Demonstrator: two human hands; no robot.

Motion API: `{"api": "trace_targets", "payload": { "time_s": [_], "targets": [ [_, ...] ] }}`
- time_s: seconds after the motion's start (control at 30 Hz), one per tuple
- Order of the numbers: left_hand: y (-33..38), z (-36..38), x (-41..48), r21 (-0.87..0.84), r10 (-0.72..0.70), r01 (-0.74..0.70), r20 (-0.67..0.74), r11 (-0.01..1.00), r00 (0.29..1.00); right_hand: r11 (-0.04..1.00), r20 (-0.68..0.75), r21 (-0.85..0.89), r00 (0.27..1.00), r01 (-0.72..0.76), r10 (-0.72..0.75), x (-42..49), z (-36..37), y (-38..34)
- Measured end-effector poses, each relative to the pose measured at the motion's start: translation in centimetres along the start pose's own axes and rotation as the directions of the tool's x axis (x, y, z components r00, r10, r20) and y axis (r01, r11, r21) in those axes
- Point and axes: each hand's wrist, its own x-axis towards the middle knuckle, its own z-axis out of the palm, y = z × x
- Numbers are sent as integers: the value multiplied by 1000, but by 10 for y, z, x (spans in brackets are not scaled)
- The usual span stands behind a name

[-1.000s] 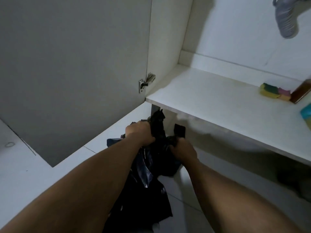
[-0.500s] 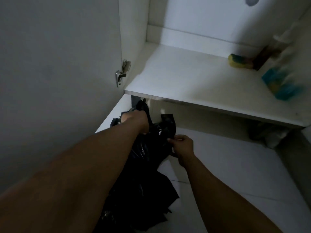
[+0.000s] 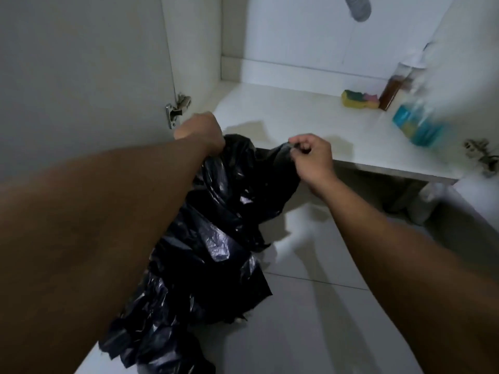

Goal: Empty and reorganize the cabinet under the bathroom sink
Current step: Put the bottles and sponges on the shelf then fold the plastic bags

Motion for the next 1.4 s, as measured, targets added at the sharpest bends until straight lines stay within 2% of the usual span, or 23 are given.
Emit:
{"api": "trace_targets", "payload": {
  "time_s": [0.1, 0.17, 0.23, 0.33, 0.43, 0.57, 0.7, 0.87, 1.0, 1.13, 1.2, 1.27, 1.3, 1.37, 1.4],
  "targets": [
    [0, -18, -20, -95, -71, 64, -67, 993, 995, 995, -51, -23, 994, 100, -101, 5, -35, -34],
    [10, -30, -30, -322, -154, 123, -74, 939, 985, 984, -69, -83, 984, 157, -163, 8, -73, -56],
    [28, -35, -38, -550, -208, 146, -50, 822, 977, 970, -35, -155, 980, 188, -195, 8, -115, -72],
    [67, -32, -53, -719, -192, 132, -2, 683, 981, 963, -31, -224, 987, 149, -160, 9, -177, -75],
    [102, -13, -66, -813, -93, 121, 83, 569, 992, 973, -89, -227, 994, 47, -69, -3, -231, -59],
    [133, 23, -90, -800, -34, 136, 144, 584, 989, 929, -160, -348, 984, -125, 73, -29, -277, -12],
    [143, 75, -115, -710, 11, 108, 161, 696, 987, 848, -195, -440, 954, -294, 229, -65, -298, 44],
    [128, 137, -149, -645, 1, 171, 257, 745, 966, 800, -297, -395, 887, -452, 355, -106, -296, 111],
    [120, 176, -165, -632, -55, 260, 325, 730, 944, 763, -393, -347, 824, -545, 409, -132, -290, 146],
    [116, 200, -174, -604, -76, 265, 319, 752, 945, 717, -300, -425, 833, -553, 465, -147, -290, 175],
    [119, 208, -173, -614, -59, 258, 325, 746, 944, 747, -214, -413, 852, -522, 478, -151, -288, 186],
    [123, 214, -170, -600, -7, 199, 307, 774, 952, 788, -141, -435, 897, -435, 418, -156, -284, 194],
    [126, 217, -170, -560, 35, 123, 263, 819, 964, 787, -130, -477, 917, -392, 377, -159, -282, 197],
    [130, 221, -178, -387, 189, -146, 75, 911, 979, 726, -146, -611, 946, -316, 289, -168, -275, 200],
    [132, 222, -184, -280, 306, -303, -31, 911, 951, 703, -140, -658, 961, -271, 239, -172, -270, 200]
  ]
}}
